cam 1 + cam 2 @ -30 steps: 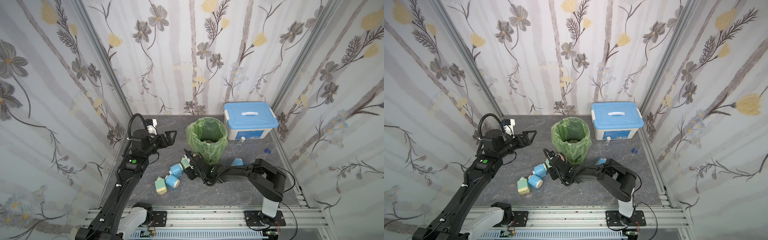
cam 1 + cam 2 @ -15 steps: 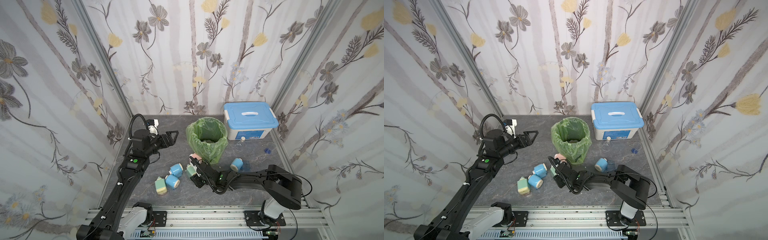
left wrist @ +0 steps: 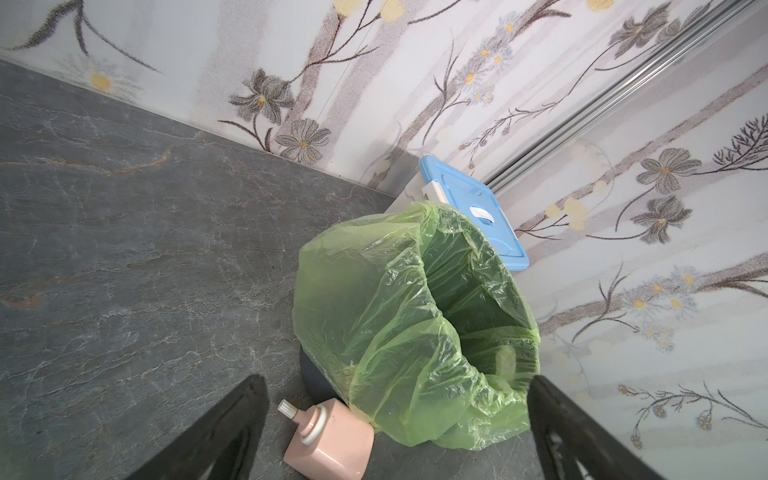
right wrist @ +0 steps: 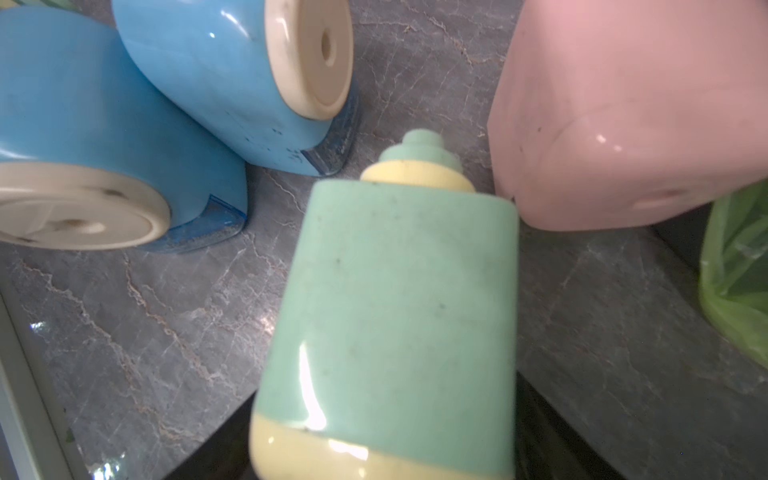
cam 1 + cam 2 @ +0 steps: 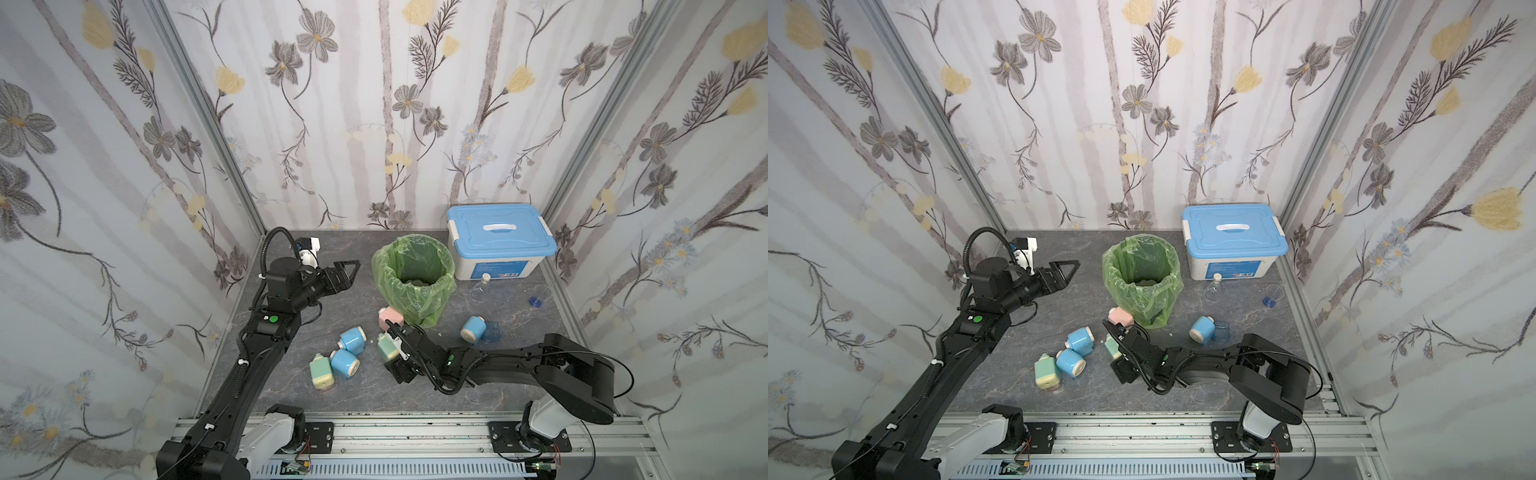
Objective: Take out the pencil sharpener tray and clean the shavings
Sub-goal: Pick up the pencil sharpener from the center of the board.
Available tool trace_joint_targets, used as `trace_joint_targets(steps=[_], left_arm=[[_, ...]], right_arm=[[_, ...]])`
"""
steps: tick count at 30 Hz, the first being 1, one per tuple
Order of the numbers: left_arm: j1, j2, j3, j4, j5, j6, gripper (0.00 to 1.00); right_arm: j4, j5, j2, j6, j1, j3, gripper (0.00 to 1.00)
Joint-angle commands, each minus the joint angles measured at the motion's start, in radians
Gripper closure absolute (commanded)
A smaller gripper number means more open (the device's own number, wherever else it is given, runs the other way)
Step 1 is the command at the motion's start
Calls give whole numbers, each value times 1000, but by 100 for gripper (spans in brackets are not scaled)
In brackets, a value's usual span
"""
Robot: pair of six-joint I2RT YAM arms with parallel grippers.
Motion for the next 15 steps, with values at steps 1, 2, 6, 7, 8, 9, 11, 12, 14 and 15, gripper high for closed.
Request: trace_joint_targets(steps=[1, 2, 6, 7, 8, 9, 11, 12, 14, 15], left_arm=[[2, 0, 7, 32, 8, 10, 0], [2, 1, 7, 35, 8, 11, 0], [2, 8, 7, 39, 12, 11, 0], [2, 9, 8, 40, 13, 11, 0], [2, 9, 8, 40, 16, 12, 0], [1, 9, 8, 40, 18, 14, 0], [1, 9, 9, 42, 28, 16, 0], [1, 8, 10, 42, 33, 15, 0], [0, 6, 6, 46, 44, 15, 0], [0, 5, 2, 51, 50, 13, 0]], right_arm=[[32, 18, 12, -2, 3, 44, 20], [29, 28, 17, 1, 2, 52, 20], [0, 58, 45, 18, 3, 87, 22], [-4, 57, 48, 17, 4, 92, 24], [-7, 61, 50, 21, 3, 93, 29], [-11, 64, 48, 24, 5, 92, 33], [-24, 68, 37, 29, 5, 83, 39], [-28, 70, 30, 29, 6, 76, 41], [-35, 72, 4, 29, 7, 53, 45], [-36, 69, -13, 26, 8, 38, 48]])
